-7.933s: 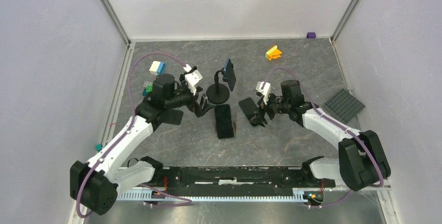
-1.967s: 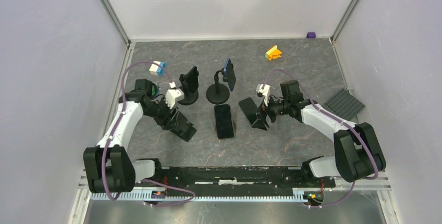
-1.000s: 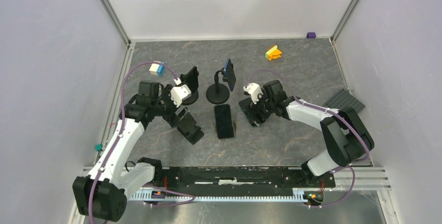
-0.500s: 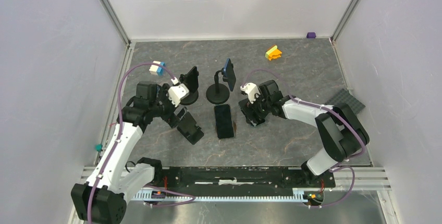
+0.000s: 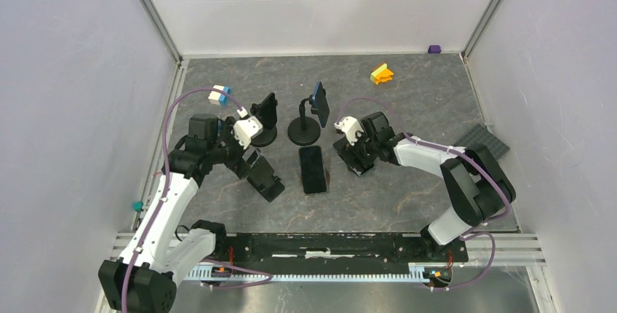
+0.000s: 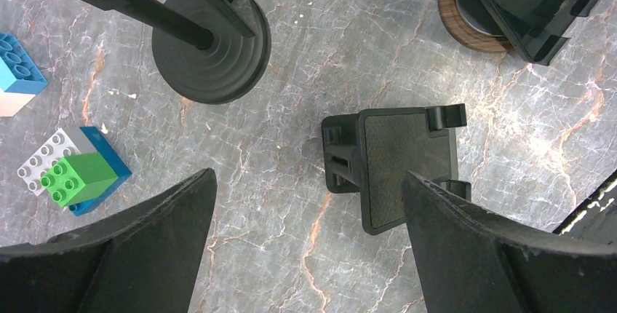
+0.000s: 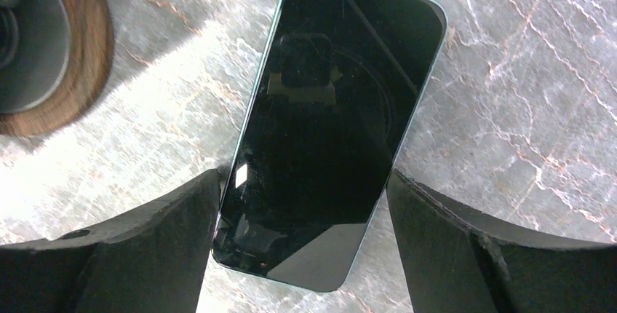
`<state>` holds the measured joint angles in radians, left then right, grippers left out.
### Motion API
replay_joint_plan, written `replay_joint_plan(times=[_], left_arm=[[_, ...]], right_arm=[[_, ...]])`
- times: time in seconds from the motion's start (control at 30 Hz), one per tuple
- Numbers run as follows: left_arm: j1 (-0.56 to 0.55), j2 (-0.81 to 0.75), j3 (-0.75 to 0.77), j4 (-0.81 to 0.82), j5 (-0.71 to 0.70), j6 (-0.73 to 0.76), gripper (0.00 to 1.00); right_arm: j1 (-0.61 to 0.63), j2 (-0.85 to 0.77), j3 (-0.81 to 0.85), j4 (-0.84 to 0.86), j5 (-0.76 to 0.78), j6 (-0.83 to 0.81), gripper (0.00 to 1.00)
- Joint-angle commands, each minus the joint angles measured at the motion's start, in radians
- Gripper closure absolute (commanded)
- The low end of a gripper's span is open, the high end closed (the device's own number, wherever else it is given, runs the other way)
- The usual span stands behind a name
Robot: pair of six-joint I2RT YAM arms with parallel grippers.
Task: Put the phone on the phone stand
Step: Move the phone stand to the center of the board, then pick up the phone at the center of the board.
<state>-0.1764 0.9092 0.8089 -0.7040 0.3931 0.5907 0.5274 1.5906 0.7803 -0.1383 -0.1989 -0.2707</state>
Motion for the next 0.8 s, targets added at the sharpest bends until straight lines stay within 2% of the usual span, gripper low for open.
replay_joint_plan(times=[0.0, 0.07, 0.17, 0.37, 0.57, 0.77], left_arm=[[-0.003, -0.030, 0.030, 0.012, 0.005, -0.020, 0.00], [-0.003, -0.032, 0.030, 0.012, 0.007, -0.017, 0.00], [-0.003, -0.029, 0.032, 0.014, 0.017, -0.020, 0.00], [-0.003, -0.029, 0.029, 0.012, 0.021, -0.017, 0.00], [-0.003, -0.030, 0.027, 0.013, 0.024, -0.017, 0.00], [-0.003, -0.045, 0.026, 0.012, 0.024, -0.016, 0.00]], right_arm=[[-0.029, -0.009, 0.016, -0.145, 0.035, -0.125, 0.12], [-0.031, -0.009, 0.022, -0.150, 0.042, -0.137, 0.11], [-0.030, 0.006, 0.025, -0.139, 0.031, -0.114, 0.02], [-0.030, 0.060, 0.031, -0.115, -0.003, -0.079, 0.02], [-0.030, 0.099, 0.037, -0.101, -0.045, -0.057, 0.10], [-0.032, 0.089, 0.007, -0.107, 0.008, -0.075, 0.23]])
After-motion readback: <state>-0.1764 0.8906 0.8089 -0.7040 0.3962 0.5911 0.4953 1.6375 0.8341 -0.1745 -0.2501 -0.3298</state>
